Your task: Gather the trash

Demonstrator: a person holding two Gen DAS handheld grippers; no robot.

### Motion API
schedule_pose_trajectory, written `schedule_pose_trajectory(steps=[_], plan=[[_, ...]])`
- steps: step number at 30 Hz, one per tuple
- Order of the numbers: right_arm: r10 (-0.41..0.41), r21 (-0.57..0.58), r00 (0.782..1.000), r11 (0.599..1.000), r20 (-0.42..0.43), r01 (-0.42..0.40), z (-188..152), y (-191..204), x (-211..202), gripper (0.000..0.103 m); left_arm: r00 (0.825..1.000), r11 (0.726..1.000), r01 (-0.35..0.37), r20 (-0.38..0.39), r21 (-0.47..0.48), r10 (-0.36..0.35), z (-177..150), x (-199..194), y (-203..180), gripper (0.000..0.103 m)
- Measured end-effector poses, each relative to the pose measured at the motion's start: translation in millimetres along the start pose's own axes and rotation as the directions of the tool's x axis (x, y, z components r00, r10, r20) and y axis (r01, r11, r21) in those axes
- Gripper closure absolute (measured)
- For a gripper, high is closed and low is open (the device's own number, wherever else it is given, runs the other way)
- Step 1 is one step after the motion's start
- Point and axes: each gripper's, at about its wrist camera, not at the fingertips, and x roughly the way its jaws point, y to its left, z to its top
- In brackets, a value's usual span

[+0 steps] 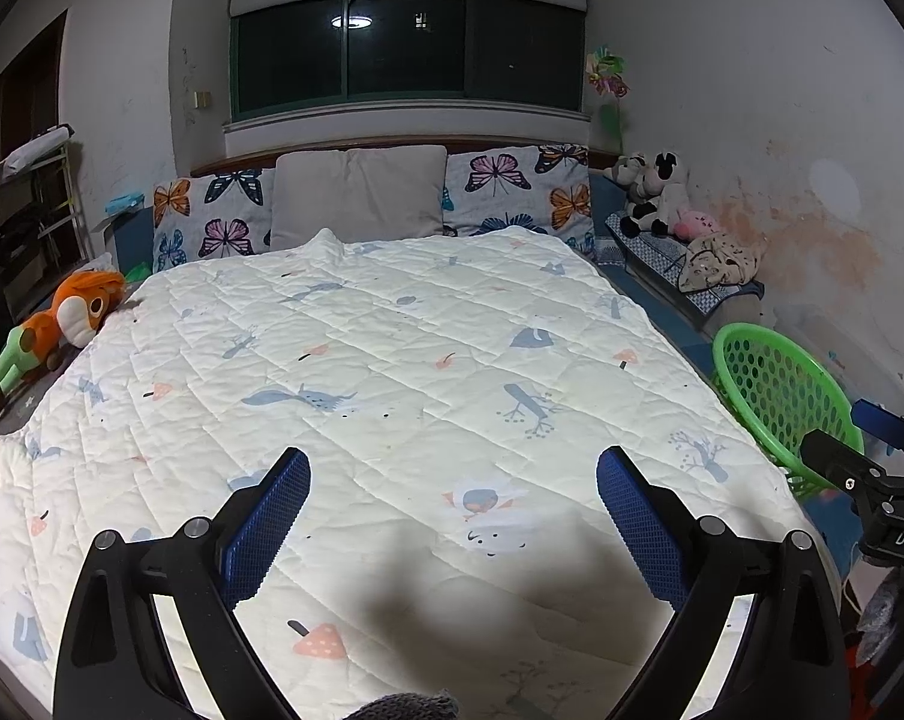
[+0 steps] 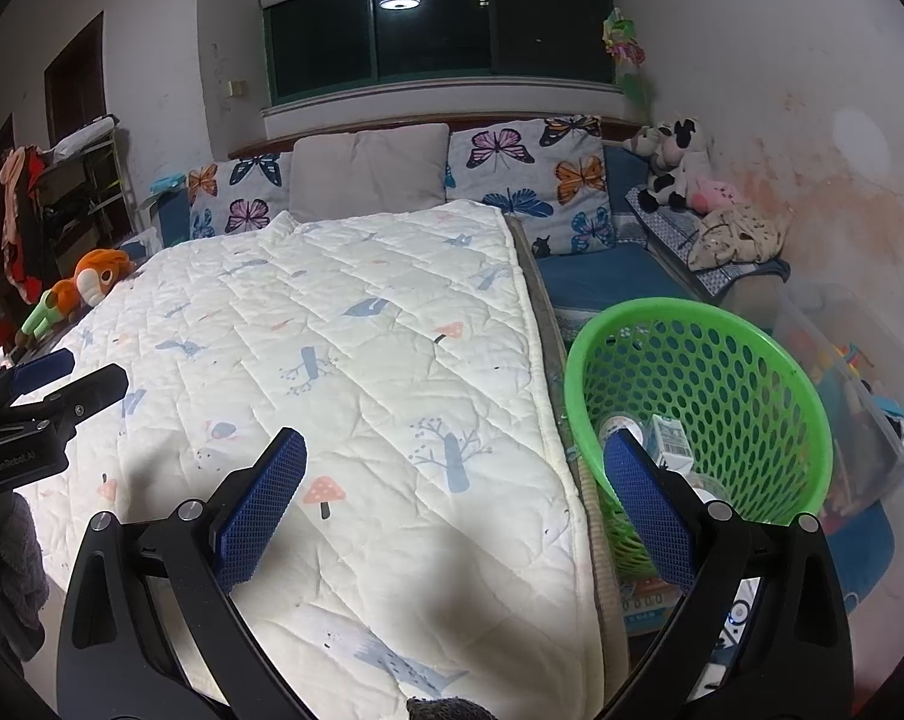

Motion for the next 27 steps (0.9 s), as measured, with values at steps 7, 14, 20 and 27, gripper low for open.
schedule_pose_trajectory(steps=[7,14,20,27], plan=[[0.0,-0.002,1.0,1.0,0.0,0.0,-0.4,-0.3,0.0,0.004,1.0,1.0,-0.002,0.0,-0.002,0.002,0.0,-0.1,-1.0,0.01],[0.001,-0.002,1.0,1.0,-0.001,-0.001,-0.5,-0.3,0.4,0.004,1.0,1.0,0.001,0.001,0.001,-0.001,0.4,-0.5,-2.1,0.01],[0.001,-0.001,1.0,1.0,-0.001,-0.001,-0.7,0.0,0.6,0.004,1.0,1.0,0.001,0.001,-0.001,-0.001,0.6,-0.2,-1.9,0.01],[0.002,-0.001,1.0,1.0,-0.001,-0.002,-0.9,0.2,0.4,0.004,1.0,1.0,0.002,0.002,-0.001,-0.002,-0.2,-0.4,-1.1,0.01]])
